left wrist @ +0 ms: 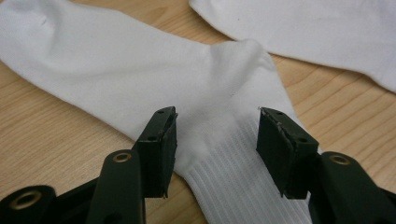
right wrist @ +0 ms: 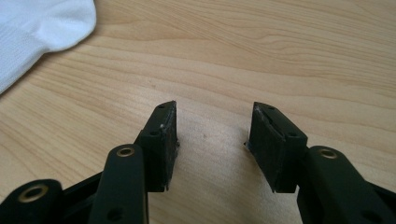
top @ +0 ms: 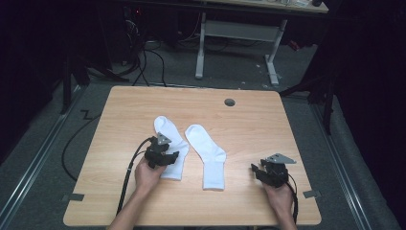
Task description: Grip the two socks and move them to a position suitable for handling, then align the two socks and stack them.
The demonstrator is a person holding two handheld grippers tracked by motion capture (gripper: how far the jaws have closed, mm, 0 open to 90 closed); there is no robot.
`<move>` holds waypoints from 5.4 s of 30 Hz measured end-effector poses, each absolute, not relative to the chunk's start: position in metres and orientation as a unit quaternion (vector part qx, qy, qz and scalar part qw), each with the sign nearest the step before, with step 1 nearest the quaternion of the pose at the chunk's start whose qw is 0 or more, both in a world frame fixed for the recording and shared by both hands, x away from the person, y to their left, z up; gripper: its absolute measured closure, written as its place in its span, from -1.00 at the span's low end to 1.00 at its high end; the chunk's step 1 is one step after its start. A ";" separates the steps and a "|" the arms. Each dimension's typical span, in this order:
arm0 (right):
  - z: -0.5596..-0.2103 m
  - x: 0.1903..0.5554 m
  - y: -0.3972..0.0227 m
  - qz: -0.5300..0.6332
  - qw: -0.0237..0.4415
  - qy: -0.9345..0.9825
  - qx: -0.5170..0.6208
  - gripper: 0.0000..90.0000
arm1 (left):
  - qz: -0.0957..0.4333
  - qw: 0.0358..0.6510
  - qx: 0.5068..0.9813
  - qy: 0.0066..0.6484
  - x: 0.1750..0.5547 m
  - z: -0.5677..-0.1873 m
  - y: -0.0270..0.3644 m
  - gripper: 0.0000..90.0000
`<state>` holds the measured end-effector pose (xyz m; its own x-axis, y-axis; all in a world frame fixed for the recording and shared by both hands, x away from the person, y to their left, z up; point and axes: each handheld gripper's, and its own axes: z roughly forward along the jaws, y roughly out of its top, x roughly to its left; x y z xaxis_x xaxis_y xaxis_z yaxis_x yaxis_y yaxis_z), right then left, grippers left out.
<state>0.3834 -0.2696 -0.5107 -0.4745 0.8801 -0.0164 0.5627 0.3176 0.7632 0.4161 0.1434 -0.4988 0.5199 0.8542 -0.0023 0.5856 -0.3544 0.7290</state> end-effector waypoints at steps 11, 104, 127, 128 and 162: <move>-0.511 0.381 -0.270 0.355 0.224 0.778 0.467 0.10 | 0.175 0.344 0.808 0.446 0.418 -0.496 0.142 0.81; -0.511 0.380 -0.271 0.352 0.225 0.778 0.469 -0.04 | 0.088 0.489 0.759 0.421 0.449 -0.403 0.093 0.91; -0.511 0.380 -0.270 0.353 0.224 0.780 0.466 -0.06 | 0.065 0.470 0.775 0.416 0.443 -0.454 0.062 0.85; -0.511 0.380 -0.270 0.353 0.224 0.780 0.466 -0.06 | 0.065 0.468 0.777 0.415 0.444 -0.457 0.061 0.85; -0.491 0.392 -0.136 0.419 0.129 0.842 0.314 0.57 | 0.121 0.431 0.791 0.417 0.435 -0.474 0.076 0.36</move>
<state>0.3916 -0.1361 -0.4906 -0.7699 0.6366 0.0450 0.4200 0.4523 0.7868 0.4349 0.0764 -0.4744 0.6234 0.7637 -0.1677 0.5549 -0.2809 0.7831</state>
